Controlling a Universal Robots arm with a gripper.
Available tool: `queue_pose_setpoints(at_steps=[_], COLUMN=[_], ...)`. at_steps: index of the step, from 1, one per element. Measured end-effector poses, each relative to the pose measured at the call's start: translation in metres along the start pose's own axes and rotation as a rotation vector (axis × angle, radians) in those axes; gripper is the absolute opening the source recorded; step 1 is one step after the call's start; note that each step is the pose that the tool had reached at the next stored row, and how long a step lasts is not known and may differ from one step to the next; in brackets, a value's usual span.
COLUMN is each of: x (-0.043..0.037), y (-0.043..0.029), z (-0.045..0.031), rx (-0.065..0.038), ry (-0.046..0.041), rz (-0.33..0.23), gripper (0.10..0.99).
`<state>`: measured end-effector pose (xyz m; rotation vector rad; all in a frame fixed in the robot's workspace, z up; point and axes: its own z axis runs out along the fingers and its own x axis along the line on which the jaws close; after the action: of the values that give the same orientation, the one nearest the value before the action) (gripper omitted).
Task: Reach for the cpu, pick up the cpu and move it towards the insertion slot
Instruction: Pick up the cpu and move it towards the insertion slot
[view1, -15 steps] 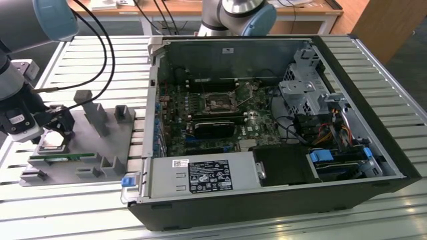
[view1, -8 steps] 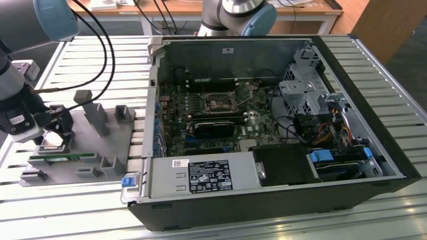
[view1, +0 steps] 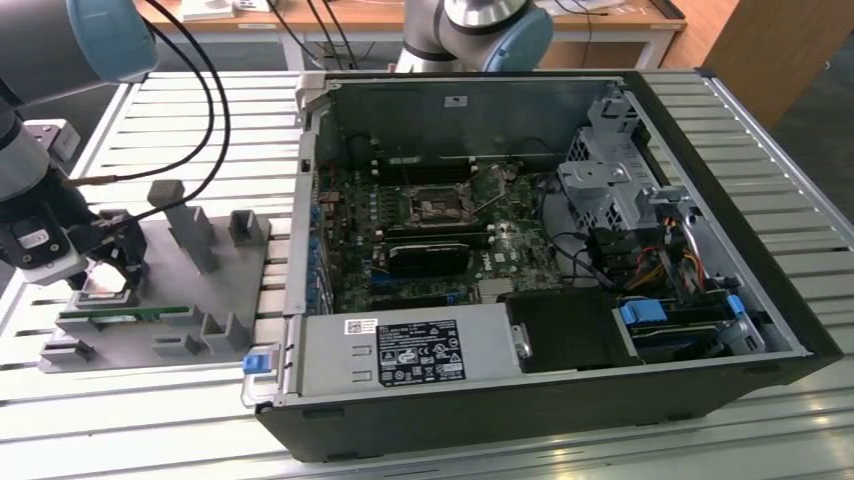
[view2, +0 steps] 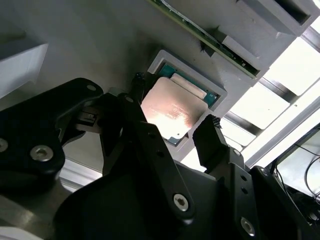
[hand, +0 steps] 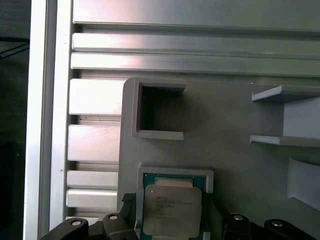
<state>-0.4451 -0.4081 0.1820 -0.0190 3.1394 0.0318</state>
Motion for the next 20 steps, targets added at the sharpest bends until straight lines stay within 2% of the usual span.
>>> queue_pose_setpoints(at_steps=[9,11,12,17,20], x=[0.0,0.0,0.0,0.0,0.0001], y=[0.0,0.0,0.0,0.0001,0.0001], z=[-0.0011,-0.0011,-0.0011,-0.0014,-0.003], rx=[0.0,0.001,0.001,0.001,0.001], ry=[-0.0003,-0.0003,-0.0002,-0.0003,-0.0001], rz=[0.0,0.0,0.0,0.0,0.0], gripper=[0.667,0.651,0.58,0.58,0.541])
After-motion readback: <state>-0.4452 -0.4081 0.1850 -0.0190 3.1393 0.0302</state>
